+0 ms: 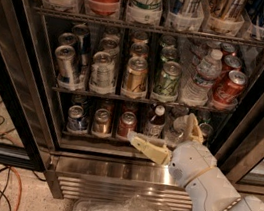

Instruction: Pick orange can from middle shelf of fridge

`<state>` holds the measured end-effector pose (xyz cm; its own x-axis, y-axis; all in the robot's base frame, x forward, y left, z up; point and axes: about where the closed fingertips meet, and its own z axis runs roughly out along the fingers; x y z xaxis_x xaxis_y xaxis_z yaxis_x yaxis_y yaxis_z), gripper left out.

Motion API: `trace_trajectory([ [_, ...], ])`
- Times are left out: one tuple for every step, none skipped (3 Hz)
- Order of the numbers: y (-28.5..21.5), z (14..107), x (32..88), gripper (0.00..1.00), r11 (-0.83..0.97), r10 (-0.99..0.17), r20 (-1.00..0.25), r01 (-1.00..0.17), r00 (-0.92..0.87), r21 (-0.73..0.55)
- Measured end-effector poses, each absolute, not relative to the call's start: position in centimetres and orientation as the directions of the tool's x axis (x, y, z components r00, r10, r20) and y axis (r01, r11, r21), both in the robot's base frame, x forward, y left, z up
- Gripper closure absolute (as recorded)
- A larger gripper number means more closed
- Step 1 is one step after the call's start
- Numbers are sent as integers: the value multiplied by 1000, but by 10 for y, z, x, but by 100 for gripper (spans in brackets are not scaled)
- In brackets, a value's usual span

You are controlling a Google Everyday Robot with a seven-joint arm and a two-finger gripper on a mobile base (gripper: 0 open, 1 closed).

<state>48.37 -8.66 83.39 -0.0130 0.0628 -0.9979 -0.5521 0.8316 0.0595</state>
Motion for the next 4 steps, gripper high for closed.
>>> trace_trajectory([
  [-87, 834, 484, 0, 832, 63, -998, -552, -13, 59],
  [-81, 835, 483, 0, 825, 30, -1000, -565, 10, 19],
  [-69, 835, 480, 0, 811, -43, -996, -579, 79, -81],
  [-56, 834, 479, 0, 794, -95, -985, -586, 142, -161],
])
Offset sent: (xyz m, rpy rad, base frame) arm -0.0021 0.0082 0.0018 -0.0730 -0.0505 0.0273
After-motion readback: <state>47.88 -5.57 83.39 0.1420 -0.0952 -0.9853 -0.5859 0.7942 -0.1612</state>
